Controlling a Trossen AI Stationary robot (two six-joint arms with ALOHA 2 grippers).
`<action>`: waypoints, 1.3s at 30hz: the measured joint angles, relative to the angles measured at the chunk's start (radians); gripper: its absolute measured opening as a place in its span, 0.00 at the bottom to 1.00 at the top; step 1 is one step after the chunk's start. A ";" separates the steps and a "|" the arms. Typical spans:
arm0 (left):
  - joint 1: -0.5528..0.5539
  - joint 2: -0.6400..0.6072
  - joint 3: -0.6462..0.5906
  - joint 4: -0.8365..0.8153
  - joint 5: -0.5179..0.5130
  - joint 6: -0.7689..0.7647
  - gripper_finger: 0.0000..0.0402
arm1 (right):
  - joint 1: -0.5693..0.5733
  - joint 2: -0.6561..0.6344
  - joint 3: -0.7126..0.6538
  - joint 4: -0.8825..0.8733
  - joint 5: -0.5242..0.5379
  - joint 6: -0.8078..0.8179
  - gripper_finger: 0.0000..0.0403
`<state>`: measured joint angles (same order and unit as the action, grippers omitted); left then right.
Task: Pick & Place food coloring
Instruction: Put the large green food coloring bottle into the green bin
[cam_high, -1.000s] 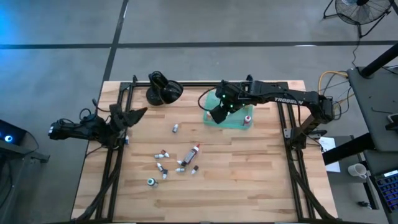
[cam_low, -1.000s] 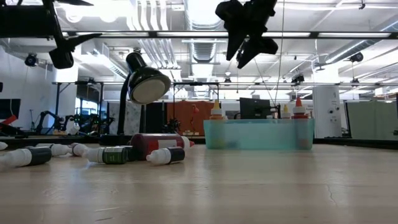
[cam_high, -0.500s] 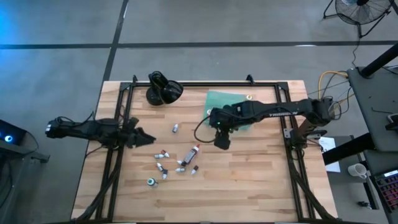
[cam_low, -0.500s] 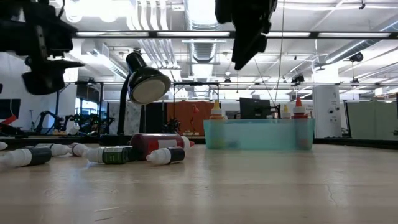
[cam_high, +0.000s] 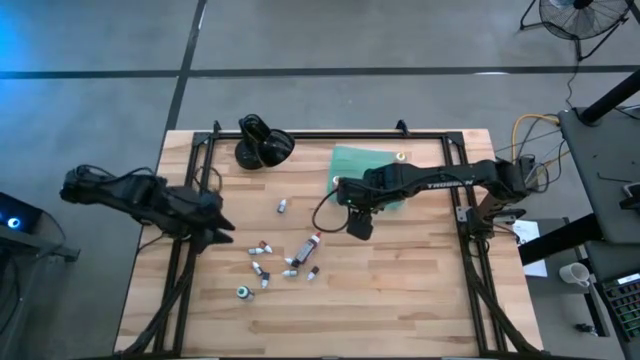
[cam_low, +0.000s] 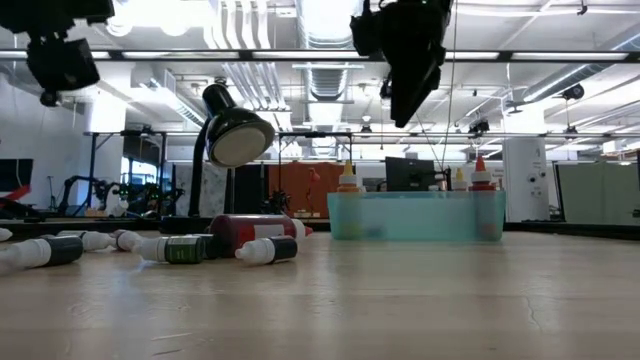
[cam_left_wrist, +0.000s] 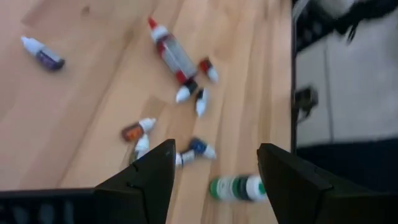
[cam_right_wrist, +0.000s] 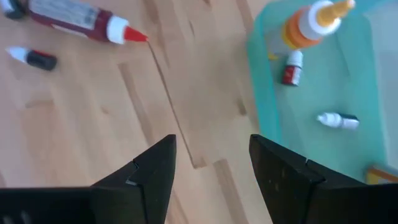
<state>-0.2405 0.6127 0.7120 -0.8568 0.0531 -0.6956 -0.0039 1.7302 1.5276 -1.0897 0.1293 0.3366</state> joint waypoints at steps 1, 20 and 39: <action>-0.023 0.034 0.022 -0.013 0.000 0.011 0.50 | 0.000 0.000 0.000 -0.012 0.002 -0.002 0.49; -0.485 0.544 0.202 -0.007 -0.188 0.023 0.50 | 0.000 0.000 -0.002 -0.029 0.083 -0.184 0.49; -0.549 0.700 0.218 0.048 -0.136 0.028 0.50 | -0.001 0.000 -0.006 -0.026 0.083 -0.210 0.49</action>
<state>-0.7895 1.3127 0.9302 -0.8090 -0.0830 -0.6676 -0.0048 1.7298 1.5215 -1.1156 0.2127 0.1269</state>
